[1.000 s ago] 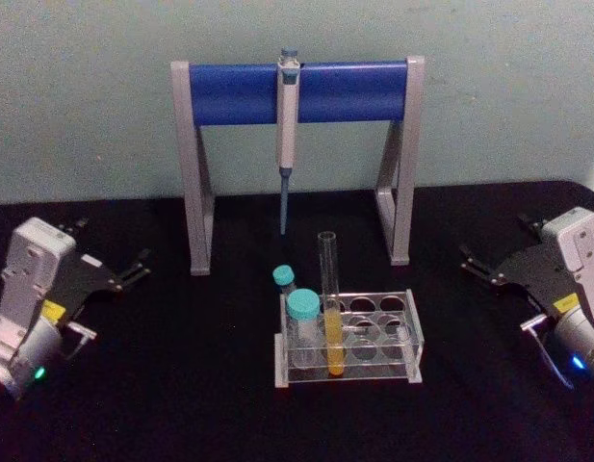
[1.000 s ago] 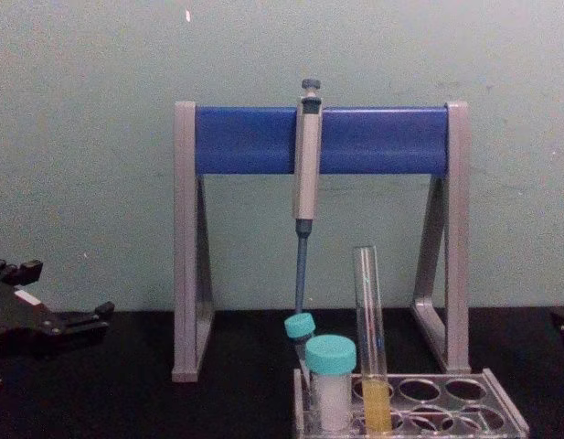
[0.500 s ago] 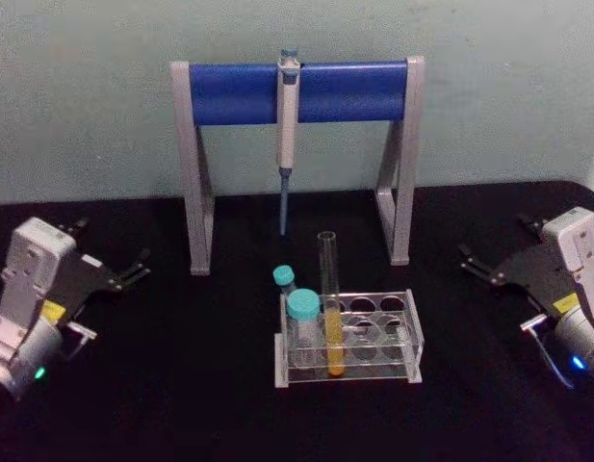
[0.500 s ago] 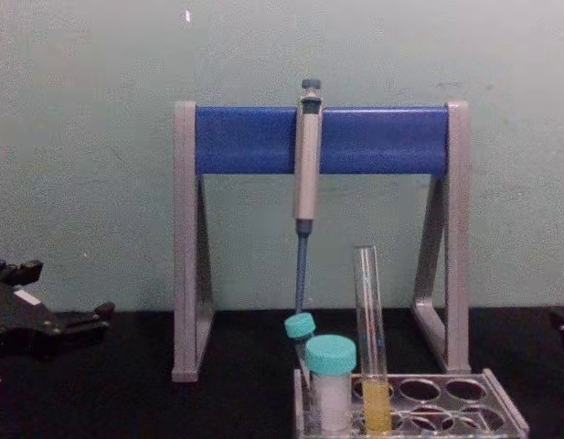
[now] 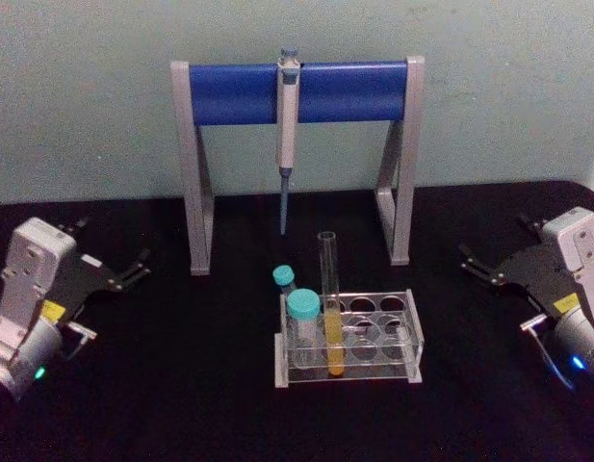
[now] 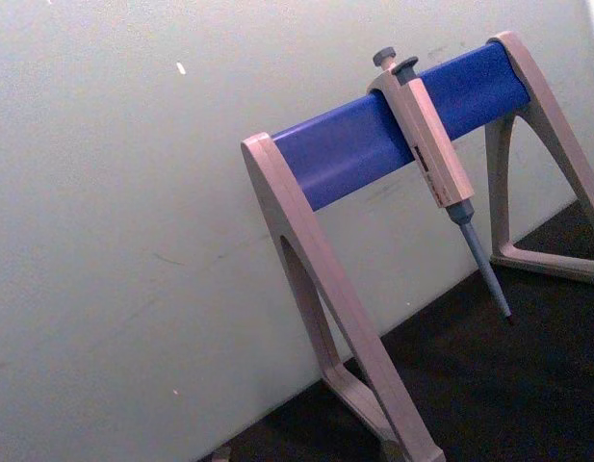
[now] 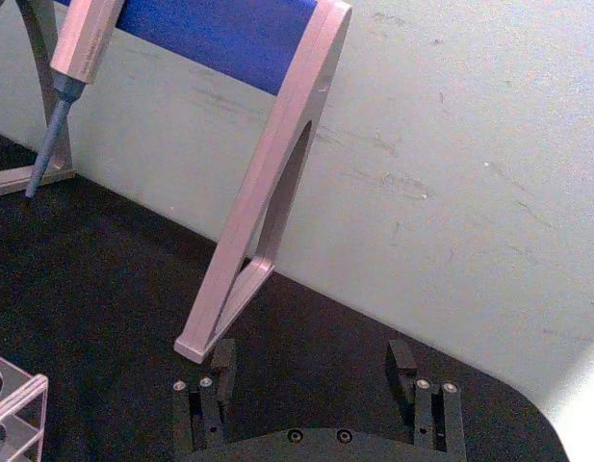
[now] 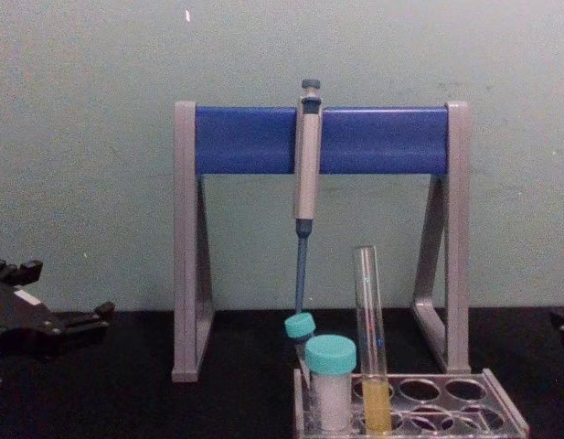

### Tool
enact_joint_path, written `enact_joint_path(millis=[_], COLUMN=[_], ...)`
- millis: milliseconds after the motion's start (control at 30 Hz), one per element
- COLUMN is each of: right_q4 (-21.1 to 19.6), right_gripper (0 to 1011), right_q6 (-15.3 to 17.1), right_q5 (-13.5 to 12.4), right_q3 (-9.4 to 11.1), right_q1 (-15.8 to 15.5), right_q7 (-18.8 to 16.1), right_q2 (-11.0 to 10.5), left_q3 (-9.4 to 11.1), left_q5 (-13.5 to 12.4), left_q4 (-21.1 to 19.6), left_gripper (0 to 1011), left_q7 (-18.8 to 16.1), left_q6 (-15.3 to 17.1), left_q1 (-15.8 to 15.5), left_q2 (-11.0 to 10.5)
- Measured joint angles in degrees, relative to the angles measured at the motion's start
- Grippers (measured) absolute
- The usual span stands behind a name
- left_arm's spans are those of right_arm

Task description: Pick up the test tube from the test tube rack, shake it, then place it back into the test tube rack.

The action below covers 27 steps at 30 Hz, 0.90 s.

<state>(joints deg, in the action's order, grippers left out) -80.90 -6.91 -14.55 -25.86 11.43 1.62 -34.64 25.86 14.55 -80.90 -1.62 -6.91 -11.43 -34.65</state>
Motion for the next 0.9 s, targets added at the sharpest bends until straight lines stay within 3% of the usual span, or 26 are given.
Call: enact_joint_path(millis=[900], right_q4=[0.0], right_gripper=[1000], right_q6=[0.0], right_q5=[0.0], right_q3=[0.0], right_q1=[0.0], right_q7=[0.0], right_q2=[0.0], left_q3=[0.0], left_q5=[0.0], left_q4=[0.0], left_gripper=[1001], left_q7=[0.0], left_q6=[0.0], left_q1=[0.0], left_q2=[0.0])
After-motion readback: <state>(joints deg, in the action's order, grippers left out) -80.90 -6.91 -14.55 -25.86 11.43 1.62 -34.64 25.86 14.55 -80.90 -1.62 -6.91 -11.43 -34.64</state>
